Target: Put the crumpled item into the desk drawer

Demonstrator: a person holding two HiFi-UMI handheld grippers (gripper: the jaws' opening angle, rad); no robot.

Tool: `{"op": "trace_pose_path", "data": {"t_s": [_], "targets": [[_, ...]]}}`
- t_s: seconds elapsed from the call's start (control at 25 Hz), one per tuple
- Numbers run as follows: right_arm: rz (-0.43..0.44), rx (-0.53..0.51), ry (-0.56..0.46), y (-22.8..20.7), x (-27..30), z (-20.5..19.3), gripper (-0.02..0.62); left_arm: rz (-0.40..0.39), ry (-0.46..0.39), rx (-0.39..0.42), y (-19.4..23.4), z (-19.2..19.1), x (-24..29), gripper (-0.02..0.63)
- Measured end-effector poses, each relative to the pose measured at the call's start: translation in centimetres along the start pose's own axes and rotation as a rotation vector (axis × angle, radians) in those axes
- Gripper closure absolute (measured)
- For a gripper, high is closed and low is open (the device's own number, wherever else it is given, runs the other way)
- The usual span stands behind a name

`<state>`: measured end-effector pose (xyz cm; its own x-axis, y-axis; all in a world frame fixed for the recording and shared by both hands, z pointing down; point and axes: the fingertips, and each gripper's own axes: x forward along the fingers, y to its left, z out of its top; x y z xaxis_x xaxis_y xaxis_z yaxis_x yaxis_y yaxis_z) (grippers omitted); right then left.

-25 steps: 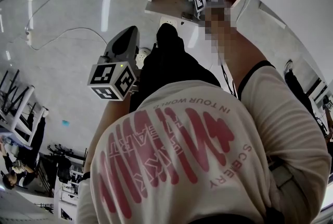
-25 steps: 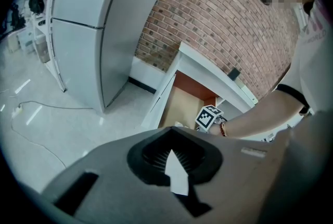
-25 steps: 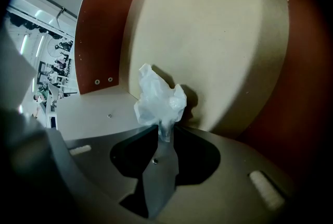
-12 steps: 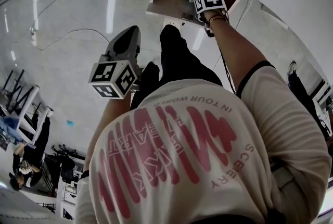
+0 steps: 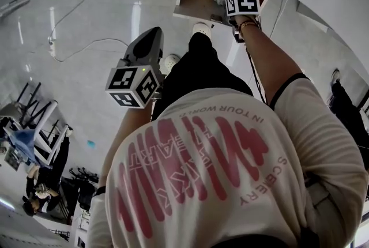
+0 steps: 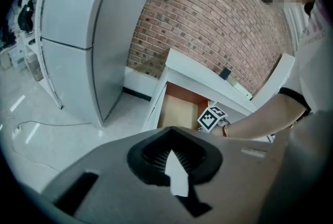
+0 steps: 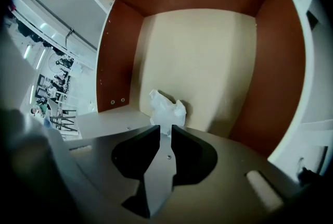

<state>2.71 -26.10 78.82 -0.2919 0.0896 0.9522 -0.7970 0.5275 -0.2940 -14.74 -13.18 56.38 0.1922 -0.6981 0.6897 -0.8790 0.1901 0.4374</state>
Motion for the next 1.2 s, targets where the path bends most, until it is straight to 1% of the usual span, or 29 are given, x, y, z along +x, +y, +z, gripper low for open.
{"op": "trace_pose_path", "data": {"t_s": [0.12, 0.2, 0.28, 0.36, 0.56, 0.68, 0.96, 1.08, 1.2], "targets": [[-0.007, 0.044, -0.096, 0.8, -2.2, 0.9, 0.553, -0.021, -0.034, 0.023, 0.1, 1.1, -0.3, 0.601], [0.007, 0.084, -0.148, 1.8, -4.2, 1.1, 0.562, -0.048, -0.049, 0.022, -0.5, 1.8, -0.3, 0.601], [0.032, 0.097, -0.176, 3.5, -6.1, 0.3, 0.564, -0.08, -0.053, 0.018, -1.8, 1.8, -0.6, 0.601], [0.058, 0.096, -0.217, 5.1, -8.1, -0.3, 0.566, -0.123, -0.063, 0.036, -3.3, 2.1, -0.7, 0.601], [0.108, 0.146, -0.41, 8.4, -14.3, 0.7, 0.58, -0.246, -0.108, 0.107, -6.0, 4.3, -1.1, 0.601], [0.144, 0.196, -0.499, 10.7, -17.5, -0.6, 0.58, -0.287, -0.127, 0.137, -7.1, 4.5, -3.0, 0.601], [0.207, 0.23, -0.7, 14.7, -25.0, -2.5, 0.58, -0.377, -0.206, 0.195, -10.1, 5.9, -7.5, 0.603], [0.255, 0.251, -0.774, 16.6, -28.2, -3.2, 0.58, -0.419, -0.263, 0.181, -11.7, 7.0, -10.1, 0.601], [0.311, 0.283, -0.85, 18.1, -30.8, -3.4, 0.58, -0.475, -0.341, 0.2, -13.7, 9.0, -12.5, 0.603]]}}
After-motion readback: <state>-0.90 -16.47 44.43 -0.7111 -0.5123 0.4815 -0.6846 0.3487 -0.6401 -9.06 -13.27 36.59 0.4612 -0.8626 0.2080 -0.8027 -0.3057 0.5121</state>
